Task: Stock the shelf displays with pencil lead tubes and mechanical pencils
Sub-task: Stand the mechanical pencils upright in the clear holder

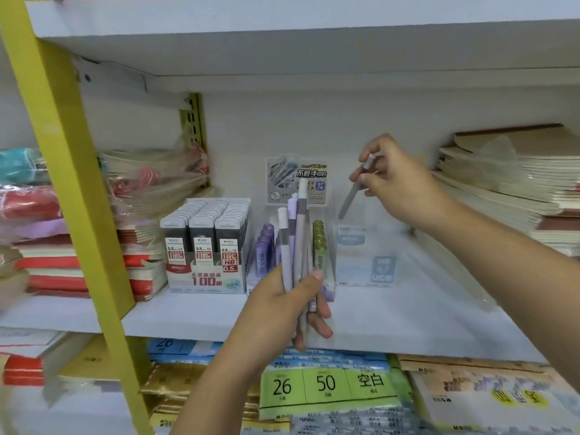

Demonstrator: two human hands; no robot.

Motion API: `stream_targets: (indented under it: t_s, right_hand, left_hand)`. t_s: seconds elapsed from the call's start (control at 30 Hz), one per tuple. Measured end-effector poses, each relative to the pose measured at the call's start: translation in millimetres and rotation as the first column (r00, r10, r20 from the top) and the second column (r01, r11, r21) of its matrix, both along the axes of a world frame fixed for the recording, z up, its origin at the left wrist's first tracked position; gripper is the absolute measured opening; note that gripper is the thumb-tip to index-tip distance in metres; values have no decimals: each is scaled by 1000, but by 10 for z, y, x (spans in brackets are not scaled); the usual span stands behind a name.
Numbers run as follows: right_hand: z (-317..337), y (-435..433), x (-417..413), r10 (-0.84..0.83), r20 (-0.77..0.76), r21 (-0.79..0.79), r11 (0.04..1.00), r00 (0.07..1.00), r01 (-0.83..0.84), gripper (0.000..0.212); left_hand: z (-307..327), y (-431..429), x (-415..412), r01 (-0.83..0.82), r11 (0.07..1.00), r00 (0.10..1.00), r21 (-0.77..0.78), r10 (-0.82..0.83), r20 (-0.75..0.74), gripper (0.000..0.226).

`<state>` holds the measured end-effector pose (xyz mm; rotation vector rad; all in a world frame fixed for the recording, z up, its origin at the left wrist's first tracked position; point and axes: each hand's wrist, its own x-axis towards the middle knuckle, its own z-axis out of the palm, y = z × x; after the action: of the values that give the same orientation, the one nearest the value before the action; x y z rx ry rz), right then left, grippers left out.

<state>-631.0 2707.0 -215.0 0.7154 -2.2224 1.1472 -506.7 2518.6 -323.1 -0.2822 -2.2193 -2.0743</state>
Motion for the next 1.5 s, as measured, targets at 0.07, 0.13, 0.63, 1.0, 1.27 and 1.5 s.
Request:
stream_targets:
  t_s: [0.07, 0.13, 0.63, 1.0, 1.27, 1.5]
  right_hand:
    - [-35, -20, -187, -16, 33, 70, 997, 999, 13, 40]
    - [-79, -35, -333, -19, 75, 127, 992, 997, 9, 38]
    - [-141, -136, -594, -116, 58, 294, 951, 992, 94, 25]
    - [-54, -186, -596, -299, -71, 556, 781, 952, 286, 24]
    - [-142, 58, 70, -435, -73, 587, 708, 897, 391, 69]
    - [-494, 143, 638, -415, 205, 610, 763, 886, 215, 14]
  left_hand:
    - [-7, 17, -60, -14, 1000, 1000, -9, 13, -10, 30]
    - [-24, 24, -105, -23, 1000, 1000, -13, 23, 0, 29]
    - [-36, 37, -150, -42, 999, 998, -25, 43, 35, 33]
    - [0, 4, -69, -32, 999, 999, -27, 33, 18, 37]
    - [-37, -7, -13, -61, 998, 998, -25, 60, -11, 37]
    - [-114, 16, -6, -130, 983, 991, 128, 134, -25, 36]
